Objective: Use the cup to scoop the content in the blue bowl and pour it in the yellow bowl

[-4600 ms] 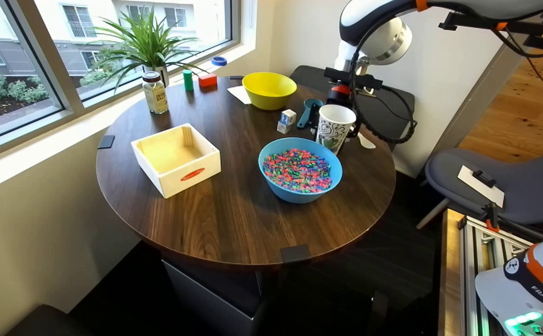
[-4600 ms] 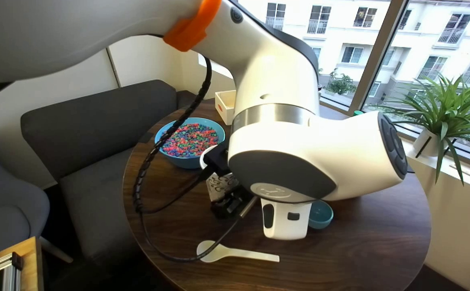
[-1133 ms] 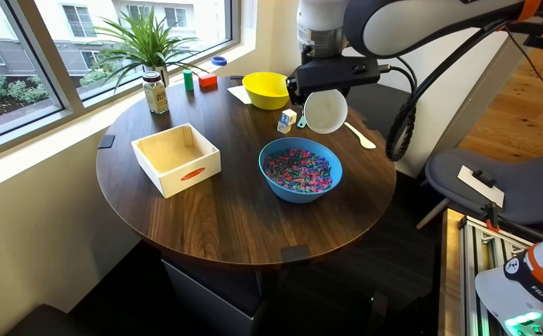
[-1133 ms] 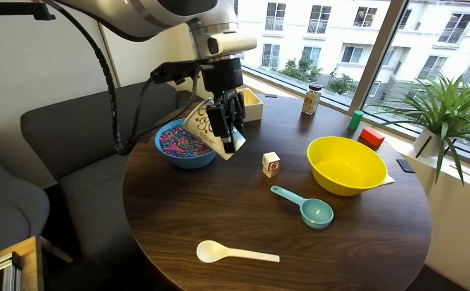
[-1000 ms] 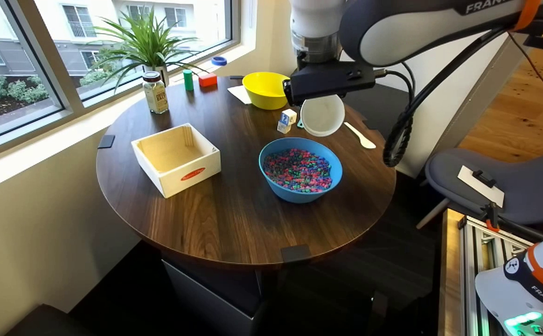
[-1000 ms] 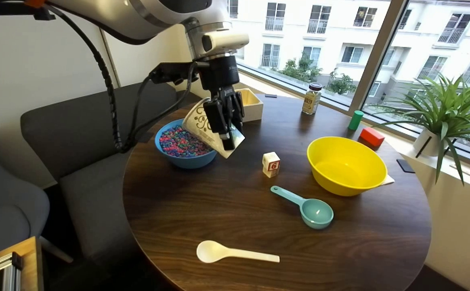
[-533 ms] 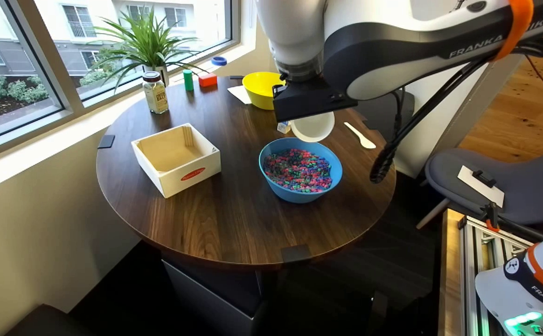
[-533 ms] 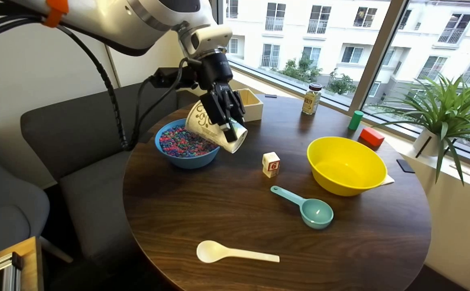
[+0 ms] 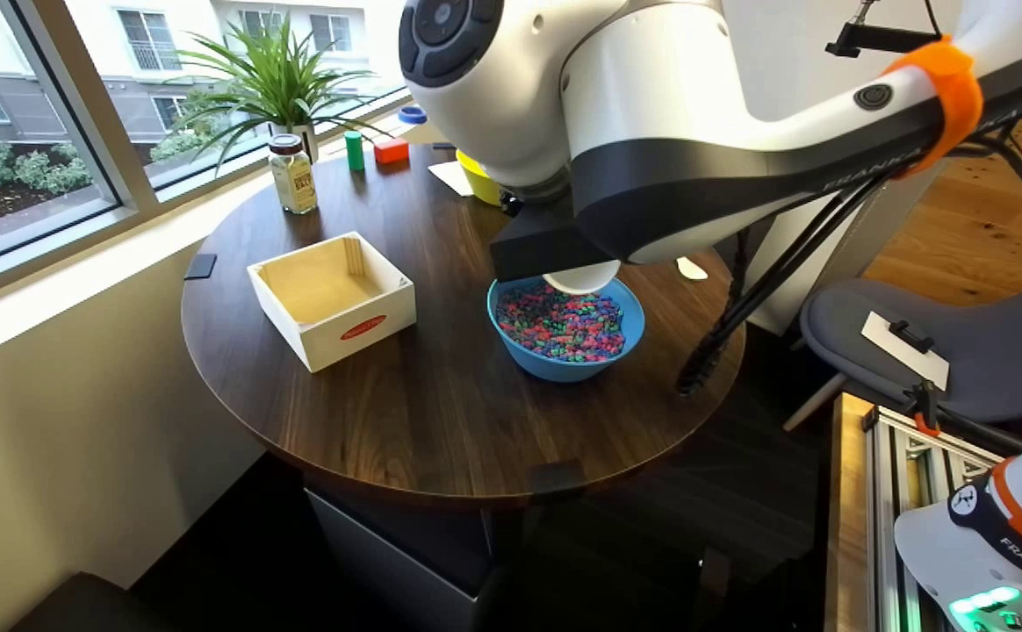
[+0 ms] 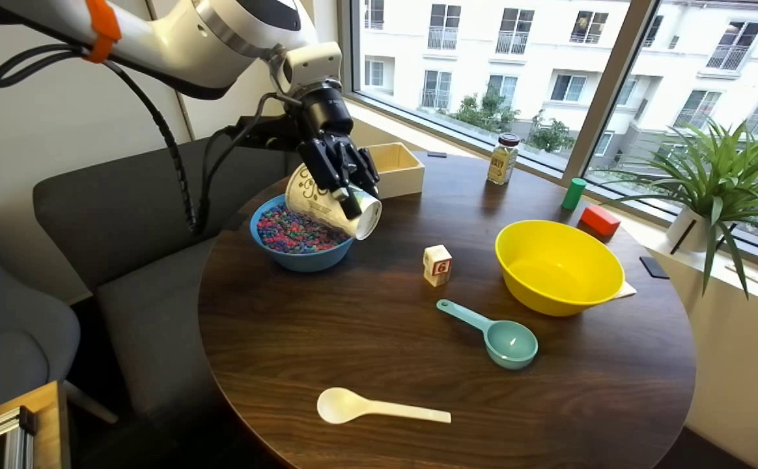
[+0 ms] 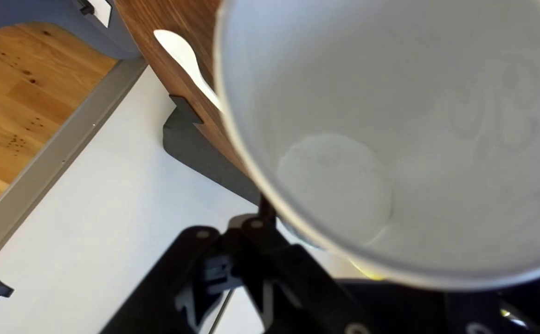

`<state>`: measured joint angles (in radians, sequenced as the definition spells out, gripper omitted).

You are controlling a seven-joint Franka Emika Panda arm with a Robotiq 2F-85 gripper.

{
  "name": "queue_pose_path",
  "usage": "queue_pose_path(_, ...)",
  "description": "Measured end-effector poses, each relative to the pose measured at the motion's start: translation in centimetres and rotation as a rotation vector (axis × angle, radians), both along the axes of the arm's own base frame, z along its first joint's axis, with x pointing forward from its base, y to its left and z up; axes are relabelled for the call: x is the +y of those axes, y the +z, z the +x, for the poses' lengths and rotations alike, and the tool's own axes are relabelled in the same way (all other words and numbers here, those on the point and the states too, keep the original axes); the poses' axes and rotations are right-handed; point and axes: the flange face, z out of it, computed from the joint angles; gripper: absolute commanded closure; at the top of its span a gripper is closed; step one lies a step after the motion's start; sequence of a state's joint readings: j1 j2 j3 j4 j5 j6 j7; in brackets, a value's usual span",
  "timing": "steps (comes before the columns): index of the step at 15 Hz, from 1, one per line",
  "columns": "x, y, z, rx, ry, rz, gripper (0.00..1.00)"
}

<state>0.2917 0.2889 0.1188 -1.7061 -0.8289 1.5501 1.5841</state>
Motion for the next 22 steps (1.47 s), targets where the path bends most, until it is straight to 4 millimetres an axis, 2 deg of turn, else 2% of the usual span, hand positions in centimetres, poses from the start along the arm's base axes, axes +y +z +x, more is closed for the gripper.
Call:
queue_pose_path(3, 1.1, -1.0, -0.3, 0.004, -0.007, -0.050, 0.62)
queue_pose_path(8, 1.6, -2.1, -0.3, -0.007, 0.006, -0.156, 0.62)
queue_pose_path(14, 2.5, -4.5, -0.2, 0.003, 0.035, -0.218, 0.62)
queue_pose_path(22, 3.7, -5.1, -0.2, 0.008, 0.031, -0.264, 0.62)
